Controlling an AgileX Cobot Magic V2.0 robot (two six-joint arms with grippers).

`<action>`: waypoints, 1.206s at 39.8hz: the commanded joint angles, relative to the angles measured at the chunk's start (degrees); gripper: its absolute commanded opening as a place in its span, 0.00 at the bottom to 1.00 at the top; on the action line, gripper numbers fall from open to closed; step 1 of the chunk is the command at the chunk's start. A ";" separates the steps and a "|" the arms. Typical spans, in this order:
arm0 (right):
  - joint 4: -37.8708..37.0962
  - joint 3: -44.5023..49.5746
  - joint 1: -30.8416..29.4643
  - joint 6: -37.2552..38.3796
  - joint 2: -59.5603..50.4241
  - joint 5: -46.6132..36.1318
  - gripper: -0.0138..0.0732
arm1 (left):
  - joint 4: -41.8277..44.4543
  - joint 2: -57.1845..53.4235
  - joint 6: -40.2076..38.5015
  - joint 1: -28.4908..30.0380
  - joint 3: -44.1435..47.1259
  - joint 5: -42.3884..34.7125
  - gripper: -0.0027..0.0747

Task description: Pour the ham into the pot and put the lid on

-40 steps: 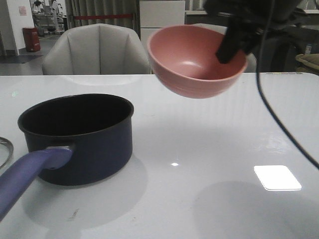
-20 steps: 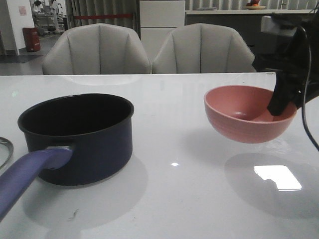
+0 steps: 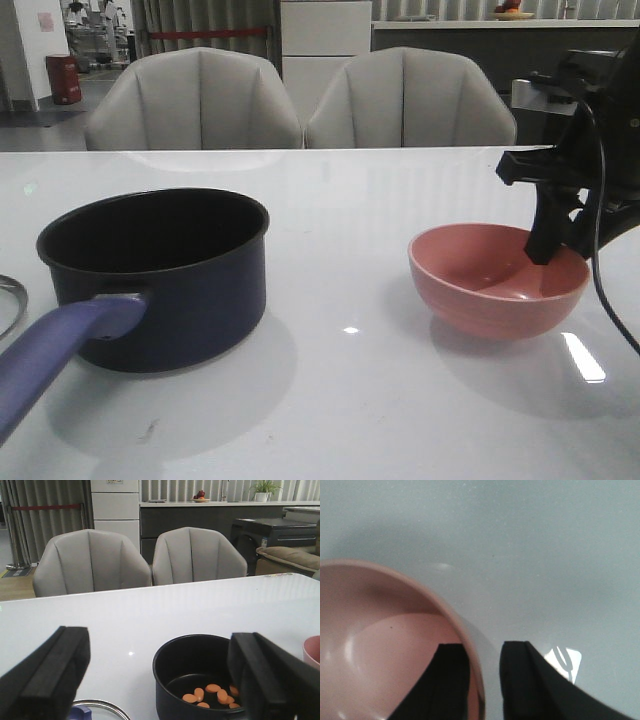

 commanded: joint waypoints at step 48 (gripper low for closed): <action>1.51 48.58 10.13 -5.22 -78.91 -43.10 0.51 | -0.66 0.68 -0.09 -0.42 -1.64 -4.13 0.82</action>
